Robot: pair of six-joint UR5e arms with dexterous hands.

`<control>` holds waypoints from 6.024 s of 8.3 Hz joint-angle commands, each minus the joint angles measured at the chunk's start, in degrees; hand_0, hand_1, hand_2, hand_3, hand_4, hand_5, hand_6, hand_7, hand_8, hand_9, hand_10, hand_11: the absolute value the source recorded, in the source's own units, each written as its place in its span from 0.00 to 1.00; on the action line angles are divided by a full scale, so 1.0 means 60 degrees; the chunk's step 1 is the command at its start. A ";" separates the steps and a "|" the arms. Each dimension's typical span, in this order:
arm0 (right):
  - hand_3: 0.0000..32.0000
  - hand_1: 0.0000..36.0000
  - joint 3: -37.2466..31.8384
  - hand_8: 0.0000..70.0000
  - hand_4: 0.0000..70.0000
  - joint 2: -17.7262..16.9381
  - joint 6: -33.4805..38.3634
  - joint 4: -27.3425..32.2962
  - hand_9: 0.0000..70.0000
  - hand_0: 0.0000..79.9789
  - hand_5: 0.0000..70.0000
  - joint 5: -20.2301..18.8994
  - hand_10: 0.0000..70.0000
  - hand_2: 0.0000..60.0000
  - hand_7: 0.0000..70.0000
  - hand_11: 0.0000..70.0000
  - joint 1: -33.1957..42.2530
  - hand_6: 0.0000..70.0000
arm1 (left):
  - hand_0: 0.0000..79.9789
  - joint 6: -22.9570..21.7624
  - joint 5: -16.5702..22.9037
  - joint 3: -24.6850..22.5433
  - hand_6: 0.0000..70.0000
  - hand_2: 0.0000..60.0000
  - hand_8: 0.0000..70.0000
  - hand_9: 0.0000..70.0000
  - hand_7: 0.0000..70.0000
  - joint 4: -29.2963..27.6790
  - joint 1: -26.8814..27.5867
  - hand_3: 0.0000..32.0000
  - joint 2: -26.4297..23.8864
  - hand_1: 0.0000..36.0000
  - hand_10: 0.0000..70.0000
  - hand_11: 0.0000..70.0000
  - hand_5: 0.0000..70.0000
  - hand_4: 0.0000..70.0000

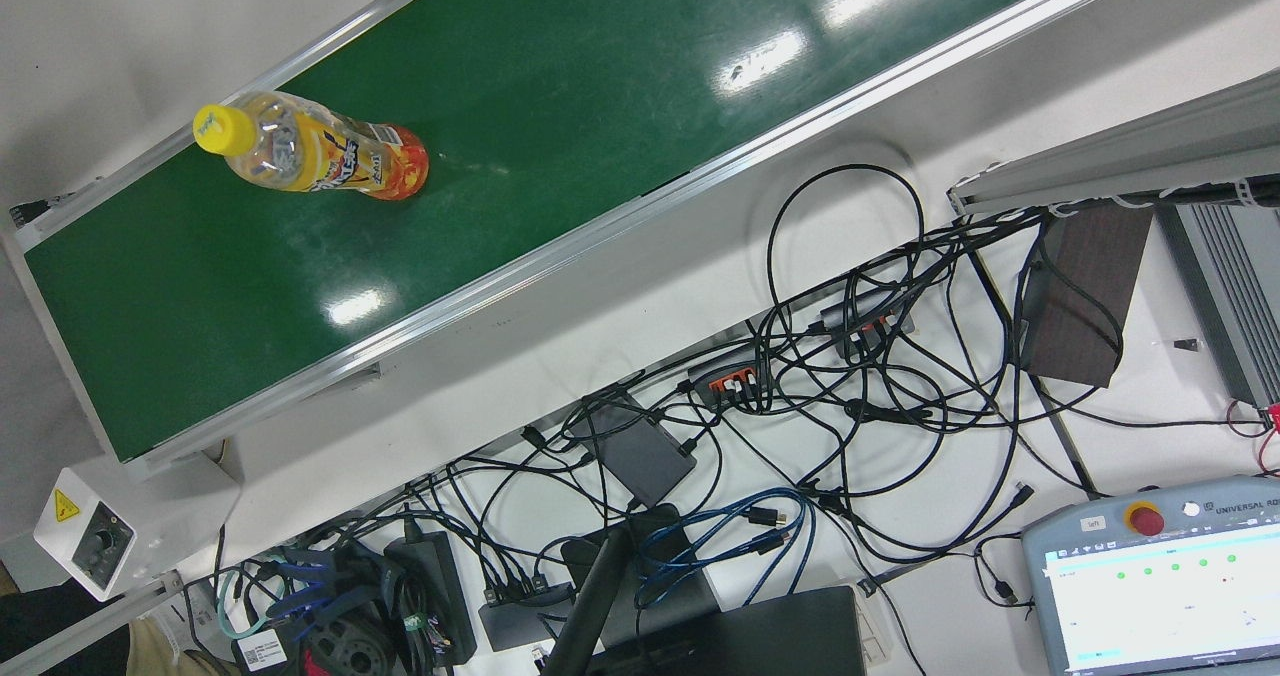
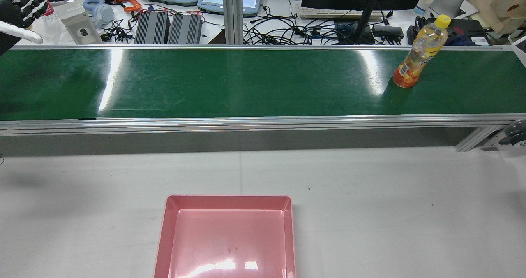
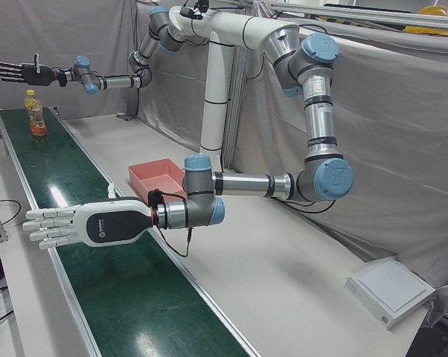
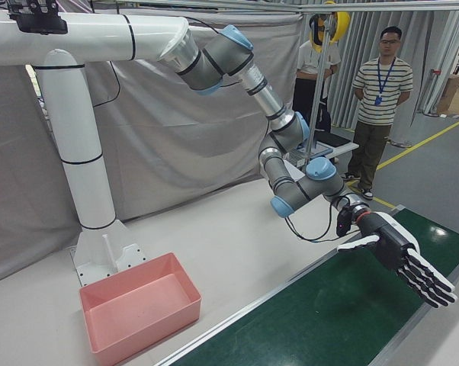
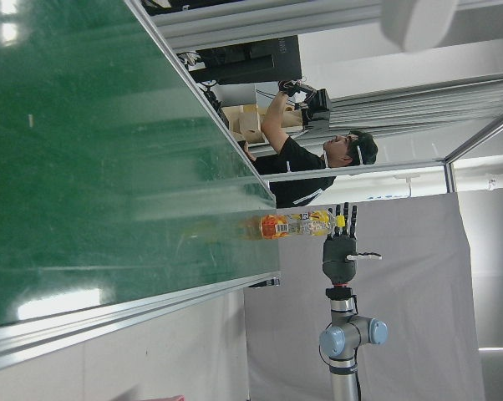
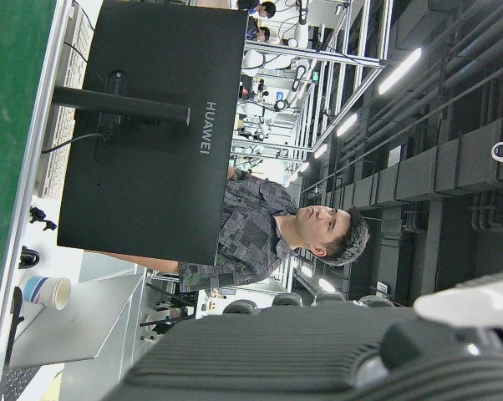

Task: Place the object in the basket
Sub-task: 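Raise the left hand near the conveyor end as the bottle approaches, then move the open left hand toward the yellow-capped bottle on the belt, then close the left hand around the yellow-capped bottle and lift it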

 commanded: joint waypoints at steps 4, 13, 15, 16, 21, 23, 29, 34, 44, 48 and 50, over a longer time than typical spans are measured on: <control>0.00 0.00 0.0000 0.00 0.00 0.0000 0.0001 0.0003 0.00 0.00 0.00 0.0000 0.00 0.00 0.00 0.00 0.0000 0.00 | 0.87 -0.0053 0.0009 -0.0002 0.00 0.00 0.00 0.00 0.00 -0.0013 0.0008 0.00 0.0002 0.37 0.00 0.00 0.08 0.00; 0.00 0.00 0.0000 0.00 0.00 0.0000 -0.0013 0.0003 0.00 0.00 0.00 0.0000 0.00 0.00 0.00 0.00 0.0000 0.00 | 0.79 0.0692 -0.1148 -0.0672 0.00 0.00 0.00 0.00 0.00 0.1038 0.1092 0.00 -0.0071 0.33 0.00 0.00 0.05 0.00; 0.00 0.00 0.0000 0.00 0.00 0.0000 0.0001 0.0003 0.00 0.00 0.00 0.0000 0.00 0.00 0.00 0.00 0.0000 0.00 | 0.80 0.0767 -0.1163 -0.0720 0.00 0.00 0.00 0.00 0.00 0.1231 0.1150 0.00 -0.0129 0.34 0.00 0.00 0.06 0.00; 0.00 0.00 0.0000 0.00 0.00 0.0000 0.0001 0.0003 0.00 0.00 0.00 0.0000 0.00 0.00 0.00 0.00 0.0000 0.00 | 0.80 0.0724 -0.1279 -0.0691 0.00 0.00 0.00 0.00 0.00 0.1043 0.1310 0.00 -0.0144 0.33 0.00 0.00 0.05 0.00; 0.00 0.00 0.0000 0.00 0.00 0.0000 0.0001 0.0003 0.00 0.00 0.00 0.0000 0.00 0.00 0.00 0.00 0.0000 0.00 | 0.79 0.0562 -0.1998 -0.0602 0.00 0.00 0.00 0.00 0.00 0.1347 0.1853 0.00 -0.0949 0.32 0.00 0.00 0.11 0.00; 0.00 0.00 0.0000 0.00 0.00 0.0000 -0.0013 0.0003 0.00 0.00 0.00 0.0000 0.00 0.00 0.00 0.00 0.0000 0.00 | 0.80 0.0562 -0.1969 -0.0457 0.00 0.00 0.00 0.00 0.00 0.1407 0.1926 0.00 -0.1168 0.33 0.00 0.00 0.16 0.00; 0.00 0.00 0.0000 0.00 0.00 0.0000 0.0001 0.0003 0.00 0.00 0.00 0.0000 0.00 0.00 0.00 0.00 0.0000 0.00 | 0.80 0.0241 -0.1925 0.0307 0.00 0.00 0.00 0.00 0.00 0.1086 0.1941 0.00 -0.1668 0.33 0.00 0.00 0.19 0.00; 0.00 0.00 0.0000 0.00 0.00 0.0000 0.0001 0.0003 0.00 0.00 0.00 0.0000 0.00 0.00 0.00 0.00 0.0000 0.00 | 0.79 0.0342 -0.1939 0.0203 0.00 0.00 0.00 0.00 0.00 0.1056 0.2087 0.00 -0.1697 0.33 0.00 0.00 0.04 0.00; 0.00 0.00 0.0000 0.00 0.00 0.0000 0.0001 0.0003 0.00 0.00 0.00 0.0000 0.00 0.00 0.00 0.00 0.0000 0.00 | 0.81 0.0430 -0.1353 0.0043 0.00 0.00 0.00 0.00 0.00 0.0778 0.2366 0.00 -0.1741 0.34 0.00 0.00 0.12 0.00; 0.00 0.00 0.0000 0.00 0.00 0.0000 0.0001 -0.0012 0.00 0.00 0.00 0.0000 0.00 0.00 0.00 0.00 0.0000 0.00 | 0.84 0.0372 -0.1512 -0.0263 0.00 0.00 0.00 0.00 0.00 0.0778 0.2308 0.00 -0.1305 0.34 0.00 0.00 0.20 0.00; 0.00 0.00 0.0000 0.00 0.00 0.0000 0.0001 0.0003 0.00 0.00 0.00 0.0000 0.00 0.00 0.00 0.00 0.0000 0.00 | 1.00 0.0038 -0.2653 -0.0791 0.41 0.00 0.58 0.85 0.83 0.0647 0.2336 0.00 -0.0558 0.48 1.00 1.00 1.00 0.95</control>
